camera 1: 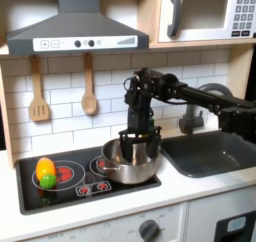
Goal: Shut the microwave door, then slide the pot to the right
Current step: 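Slide the pot to the right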
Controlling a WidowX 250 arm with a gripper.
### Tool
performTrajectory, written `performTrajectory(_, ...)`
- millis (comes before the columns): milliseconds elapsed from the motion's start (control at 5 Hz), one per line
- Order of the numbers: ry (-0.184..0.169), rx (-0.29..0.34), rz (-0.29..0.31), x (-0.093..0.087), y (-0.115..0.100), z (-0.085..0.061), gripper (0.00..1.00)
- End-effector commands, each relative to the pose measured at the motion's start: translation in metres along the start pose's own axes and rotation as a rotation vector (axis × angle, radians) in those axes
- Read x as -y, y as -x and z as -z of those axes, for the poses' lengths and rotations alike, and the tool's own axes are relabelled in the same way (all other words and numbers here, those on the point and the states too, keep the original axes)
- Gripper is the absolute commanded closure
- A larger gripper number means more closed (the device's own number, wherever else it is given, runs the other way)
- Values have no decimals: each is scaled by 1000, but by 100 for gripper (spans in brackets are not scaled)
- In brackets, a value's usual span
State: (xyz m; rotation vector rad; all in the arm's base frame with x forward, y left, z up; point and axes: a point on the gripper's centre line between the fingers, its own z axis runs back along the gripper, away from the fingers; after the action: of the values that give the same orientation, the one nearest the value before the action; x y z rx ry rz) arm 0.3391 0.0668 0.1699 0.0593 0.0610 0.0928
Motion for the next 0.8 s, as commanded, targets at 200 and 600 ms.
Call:
performTrajectory(200,0,61,-45,-7,-10,-27,0)
performTrajectory(600,-4,70,-34,-4,-9,-29,0)
